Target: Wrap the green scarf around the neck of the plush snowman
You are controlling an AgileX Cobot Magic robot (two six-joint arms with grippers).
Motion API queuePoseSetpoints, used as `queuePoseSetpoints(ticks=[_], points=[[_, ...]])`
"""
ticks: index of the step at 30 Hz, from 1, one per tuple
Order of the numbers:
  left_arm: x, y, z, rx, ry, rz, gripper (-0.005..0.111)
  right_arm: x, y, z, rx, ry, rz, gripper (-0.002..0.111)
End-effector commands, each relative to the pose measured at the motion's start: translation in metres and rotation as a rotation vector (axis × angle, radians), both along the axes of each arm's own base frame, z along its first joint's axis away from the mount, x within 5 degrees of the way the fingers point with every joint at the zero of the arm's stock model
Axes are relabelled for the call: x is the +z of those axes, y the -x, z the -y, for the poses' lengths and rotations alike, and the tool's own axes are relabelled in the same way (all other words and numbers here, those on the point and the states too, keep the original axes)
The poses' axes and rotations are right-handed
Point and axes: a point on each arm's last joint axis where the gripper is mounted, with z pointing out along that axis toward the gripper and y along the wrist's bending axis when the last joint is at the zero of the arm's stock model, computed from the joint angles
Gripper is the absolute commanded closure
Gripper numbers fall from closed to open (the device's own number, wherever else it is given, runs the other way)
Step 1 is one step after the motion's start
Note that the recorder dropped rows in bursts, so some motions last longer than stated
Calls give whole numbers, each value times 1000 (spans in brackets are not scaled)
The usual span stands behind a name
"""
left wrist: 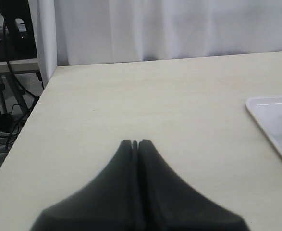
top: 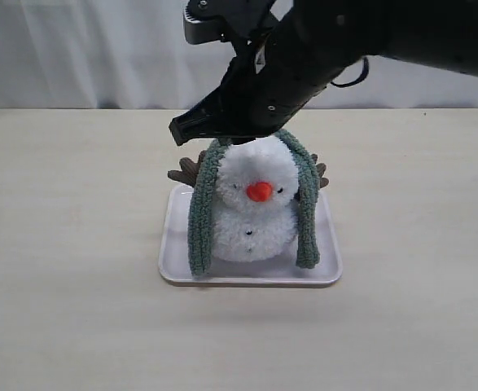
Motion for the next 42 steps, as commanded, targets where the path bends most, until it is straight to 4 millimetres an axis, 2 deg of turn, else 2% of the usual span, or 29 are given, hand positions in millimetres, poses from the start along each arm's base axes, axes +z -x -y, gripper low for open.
queuePoseSetpoints(ticks=[1,7,16,21,23,25,26,28,30,32,34,37,38,40,42], points=[[1,0,0,-6,0,11,107,-18,-22,-10,-63,58,-7,104],[1,0,0,-6,0,11,107,-44,-38,-13,-103,148,13,104],[1,0,0,-6,0,11,107,-70,-43,-22,-67,156,-34,104],[1,0,0,-6,0,11,107,-77,-42,-21,-66,182,-67,104],[1,0,0,-6,0,11,107,-72,-41,-19,-67,188,-59,104],[1,0,0,-6,0,11,107,-54,-41,-19,-66,150,-17,104],[1,0,0,-6,0,11,107,-38,-39,-19,-70,108,11,104],[1,0,0,-6,0,11,107,-22,-36,-19,-75,60,22,101],[1,0,0,-6,0,11,107,-8,-31,-18,-63,28,31,92],[1,0,0,-6,0,11,107,12,-17,-12,-48,-5,-6,68],[1,0,0,-6,0,11,107,23,-2,-9,-19,-27,-88,51],[1,0,0,-6,0,11,107,22,25,-19,25,16,-153,47],[1,0,0,-6,0,11,107,13,39,-29,36,35,-150,47],[1,0,0,-6,0,11,107,2,53,-39,23,48,-127,47],[1,0,0,-6,0,11,107,-22,72,-53,-15,52,-96,47]])
